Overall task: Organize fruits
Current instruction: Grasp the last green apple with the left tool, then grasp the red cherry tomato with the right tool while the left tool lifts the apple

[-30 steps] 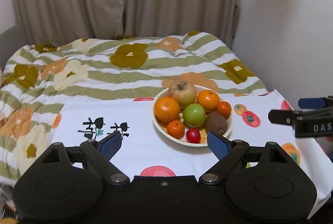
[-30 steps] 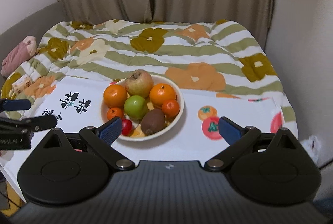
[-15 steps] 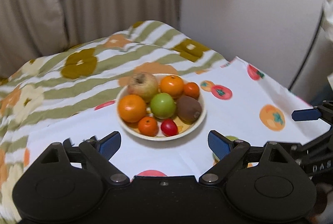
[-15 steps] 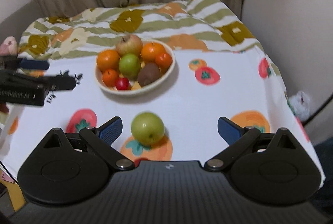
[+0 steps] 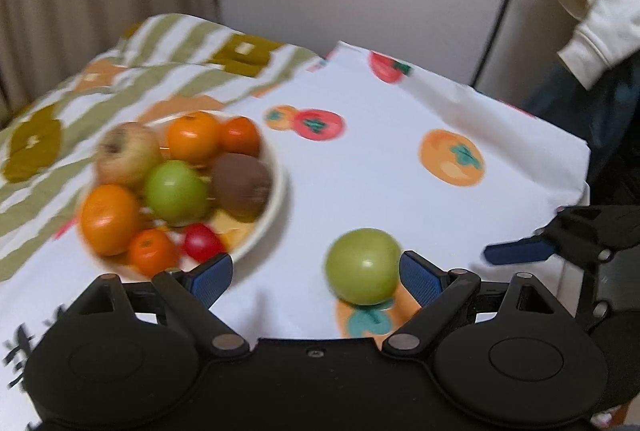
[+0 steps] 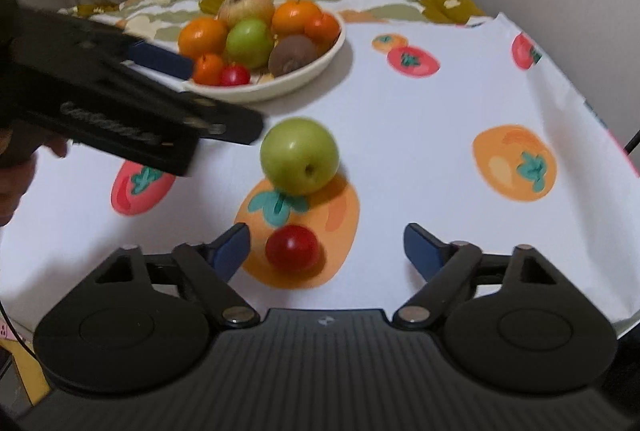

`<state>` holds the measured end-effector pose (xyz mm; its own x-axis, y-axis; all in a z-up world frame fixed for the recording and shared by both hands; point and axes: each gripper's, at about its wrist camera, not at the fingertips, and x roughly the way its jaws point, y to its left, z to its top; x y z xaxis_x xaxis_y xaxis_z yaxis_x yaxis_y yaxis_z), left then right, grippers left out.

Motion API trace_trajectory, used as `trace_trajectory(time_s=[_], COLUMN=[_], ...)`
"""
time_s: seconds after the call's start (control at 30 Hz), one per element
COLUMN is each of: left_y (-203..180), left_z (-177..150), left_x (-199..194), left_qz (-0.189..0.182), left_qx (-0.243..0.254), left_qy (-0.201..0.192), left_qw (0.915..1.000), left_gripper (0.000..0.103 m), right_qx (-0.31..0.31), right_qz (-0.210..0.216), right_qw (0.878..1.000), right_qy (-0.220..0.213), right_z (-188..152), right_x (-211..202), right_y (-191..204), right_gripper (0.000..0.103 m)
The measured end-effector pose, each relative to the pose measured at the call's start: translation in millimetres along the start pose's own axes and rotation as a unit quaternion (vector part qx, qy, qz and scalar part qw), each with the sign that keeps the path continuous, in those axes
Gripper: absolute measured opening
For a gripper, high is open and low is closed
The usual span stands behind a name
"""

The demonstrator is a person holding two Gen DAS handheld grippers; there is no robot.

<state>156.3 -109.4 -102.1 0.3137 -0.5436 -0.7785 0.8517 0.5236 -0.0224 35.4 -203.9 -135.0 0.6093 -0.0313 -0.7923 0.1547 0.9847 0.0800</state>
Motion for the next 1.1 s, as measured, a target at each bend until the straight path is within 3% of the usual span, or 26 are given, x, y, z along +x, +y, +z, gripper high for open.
trace_trajectory(time_s=[0.27,0.67,1.1], left_y=[-7,-5,-10], left_z=[7,4,-4], left_x=[33,55,47], left_qz=[-0.045,-0.072,-0.042], left_qx=[0.004,-0.008,0.008], left_qy=[0.029,0.059,0.05], left_qw=[0.9985,0.9956,0.9978], left_gripper=[0.084,0.062,0.061], right_qx=[0.0,-0.016,-0.023], right_qz=[0.009,0.018,0.026], right_qw=[1.0,0.999,0.999], right_qy=[0.016,0.028,0.035], right_z=[-2,-1,0], right_x=[12,19,21], right_y=[2,8,8], right_gripper=[0.079,0.072,0.055])
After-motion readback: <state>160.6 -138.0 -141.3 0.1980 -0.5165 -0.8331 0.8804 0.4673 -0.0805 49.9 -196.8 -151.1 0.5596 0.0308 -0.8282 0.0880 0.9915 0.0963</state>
